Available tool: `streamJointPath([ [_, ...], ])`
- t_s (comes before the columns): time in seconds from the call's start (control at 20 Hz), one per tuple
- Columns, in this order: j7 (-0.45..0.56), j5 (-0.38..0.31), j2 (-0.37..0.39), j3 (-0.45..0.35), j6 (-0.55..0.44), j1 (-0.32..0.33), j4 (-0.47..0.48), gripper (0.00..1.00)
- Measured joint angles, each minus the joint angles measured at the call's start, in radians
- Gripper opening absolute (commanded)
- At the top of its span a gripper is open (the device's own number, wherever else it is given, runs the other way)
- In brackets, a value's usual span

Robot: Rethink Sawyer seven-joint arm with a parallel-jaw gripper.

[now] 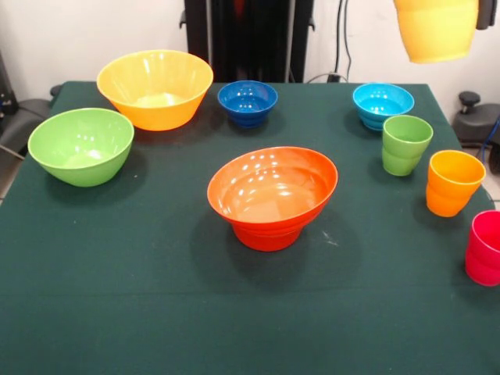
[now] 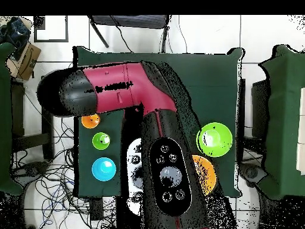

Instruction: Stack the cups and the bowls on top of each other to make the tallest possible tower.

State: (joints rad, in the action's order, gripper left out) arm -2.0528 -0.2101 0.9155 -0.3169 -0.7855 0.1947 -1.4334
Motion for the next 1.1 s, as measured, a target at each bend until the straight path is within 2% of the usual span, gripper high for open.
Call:
streamJointPath([
  [0.25,-0.016,0.024,-0.021,0.010,0.041,-0.011,0.002,0.00],
  [0.35,-0.028,0.035,-0.045,0.023,0.086,-0.026,0.008,0.00],
  [0.6,-0.070,0.043,-0.097,0.077,0.162,-0.090,0.032,0.00],
  [0.8,-0.107,0.048,-0.121,0.109,0.171,-0.134,0.045,0.00],
  [1.1,-0.107,0.052,-0.112,0.119,0.143,-0.096,0.054,0.00],
])
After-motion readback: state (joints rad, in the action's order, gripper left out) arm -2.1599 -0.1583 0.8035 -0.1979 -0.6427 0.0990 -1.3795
